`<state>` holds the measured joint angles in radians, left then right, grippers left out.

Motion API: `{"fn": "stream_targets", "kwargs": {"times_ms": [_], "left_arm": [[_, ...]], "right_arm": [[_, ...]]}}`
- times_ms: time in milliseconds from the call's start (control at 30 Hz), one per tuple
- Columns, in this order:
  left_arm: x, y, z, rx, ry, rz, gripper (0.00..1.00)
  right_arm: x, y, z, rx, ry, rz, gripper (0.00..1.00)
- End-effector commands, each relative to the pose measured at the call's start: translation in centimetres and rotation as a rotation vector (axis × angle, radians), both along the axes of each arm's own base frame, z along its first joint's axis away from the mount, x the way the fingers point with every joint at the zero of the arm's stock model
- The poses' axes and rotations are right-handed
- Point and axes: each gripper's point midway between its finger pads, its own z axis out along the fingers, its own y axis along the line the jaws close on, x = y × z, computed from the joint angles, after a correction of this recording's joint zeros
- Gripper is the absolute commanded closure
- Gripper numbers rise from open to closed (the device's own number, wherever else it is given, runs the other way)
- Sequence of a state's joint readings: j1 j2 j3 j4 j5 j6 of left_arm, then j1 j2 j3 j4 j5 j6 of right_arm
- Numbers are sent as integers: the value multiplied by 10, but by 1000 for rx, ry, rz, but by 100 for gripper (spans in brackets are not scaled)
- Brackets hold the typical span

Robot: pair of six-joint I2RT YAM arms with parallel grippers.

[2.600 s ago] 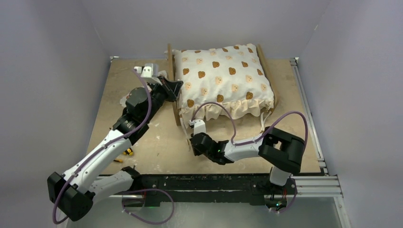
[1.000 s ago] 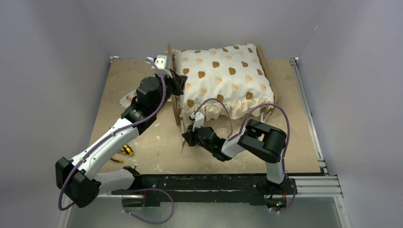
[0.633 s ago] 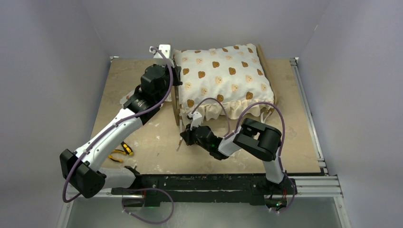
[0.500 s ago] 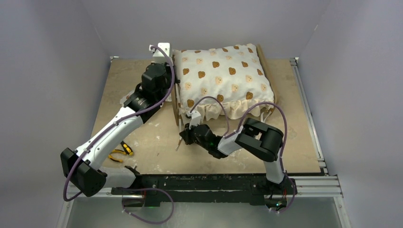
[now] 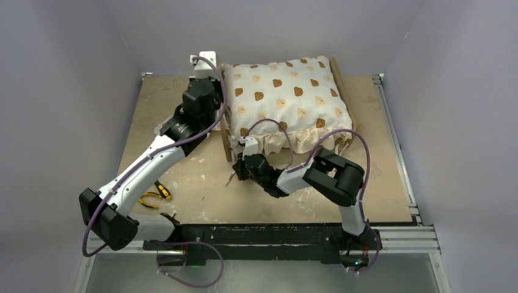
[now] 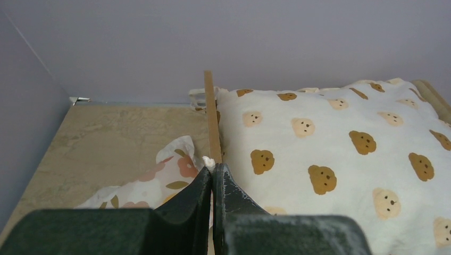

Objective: Set up the pet bed

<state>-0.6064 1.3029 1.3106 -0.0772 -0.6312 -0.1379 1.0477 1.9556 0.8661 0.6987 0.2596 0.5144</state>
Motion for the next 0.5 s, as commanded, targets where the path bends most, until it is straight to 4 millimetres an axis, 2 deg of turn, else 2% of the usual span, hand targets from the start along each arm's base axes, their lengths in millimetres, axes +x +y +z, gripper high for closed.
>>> {"fn": "stream_targets", "kwargs": {"times_ms": [0,67,100,133,267,333,400,433,467], "left_arm": [[2,15,56,-77,-147,87,100],[3,14,55,-75,-143,87,100],[4,13,55,-74,-142,85,100],[5,13,54,-73,-139,86,100],[8,15,53,-68,-132,103,100],[9,17,54,-73,-132,113,100],[12,21,55,-83,-130,126,100],[15,23,57,-93,-134,130,100],[16,25,51,-79,-108,132,100]], "right_arm": [[-10,-20,-59,-131,134,-15,100],[-11,-18,-59,-128,145,-8,100],[-10,-15,-51,-114,141,3,100],[-8,-10,-39,-99,124,12,100],[6,5,36,-1,10,19,100],[12,6,60,26,-33,12,100],[17,2,69,32,-51,-3,100],[19,0,65,25,-49,-10,100],[20,-4,58,12,-40,-17,100]]}}
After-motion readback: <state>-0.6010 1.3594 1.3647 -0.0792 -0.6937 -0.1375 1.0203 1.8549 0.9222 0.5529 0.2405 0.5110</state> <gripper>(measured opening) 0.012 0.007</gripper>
